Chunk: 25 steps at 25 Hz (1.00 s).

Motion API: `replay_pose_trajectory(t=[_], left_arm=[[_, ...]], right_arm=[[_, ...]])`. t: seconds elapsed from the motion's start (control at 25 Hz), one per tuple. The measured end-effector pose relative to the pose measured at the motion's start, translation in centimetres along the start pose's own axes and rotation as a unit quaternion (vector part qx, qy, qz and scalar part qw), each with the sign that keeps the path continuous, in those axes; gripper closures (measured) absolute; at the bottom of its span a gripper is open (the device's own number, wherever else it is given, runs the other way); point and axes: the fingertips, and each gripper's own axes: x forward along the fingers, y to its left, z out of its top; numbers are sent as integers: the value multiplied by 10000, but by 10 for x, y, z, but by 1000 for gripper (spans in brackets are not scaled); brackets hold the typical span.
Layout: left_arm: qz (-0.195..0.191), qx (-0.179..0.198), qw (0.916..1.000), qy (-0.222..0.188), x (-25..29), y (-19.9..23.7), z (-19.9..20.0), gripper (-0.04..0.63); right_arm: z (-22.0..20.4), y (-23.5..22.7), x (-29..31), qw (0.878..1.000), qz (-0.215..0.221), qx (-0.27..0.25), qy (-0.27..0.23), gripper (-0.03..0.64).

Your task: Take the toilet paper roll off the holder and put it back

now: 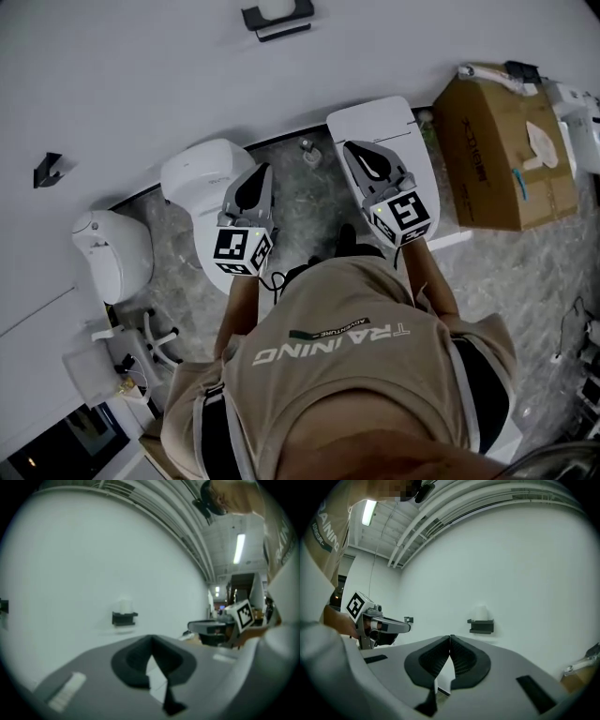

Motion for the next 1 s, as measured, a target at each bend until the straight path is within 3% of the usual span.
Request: replay_pose_trajectory(t=[0.16,0.36,0.72,1.0], left_arm=[[304,-385,9988,-33,23,12,-2,591],[518,-446,9976,61,31,16,0,591],[541,-567,9967,198,55,40,-11,591],[283,-456,9985,-62,91,75,7,591]], right_arm=[[-3,-24,22,9995,256,174,-46,603],[-1,-33,40,9981,577,225,24,603],[-19,-42,77,9964,725,335,298,603],[-3,-64,110,9987,416,143,272,603]])
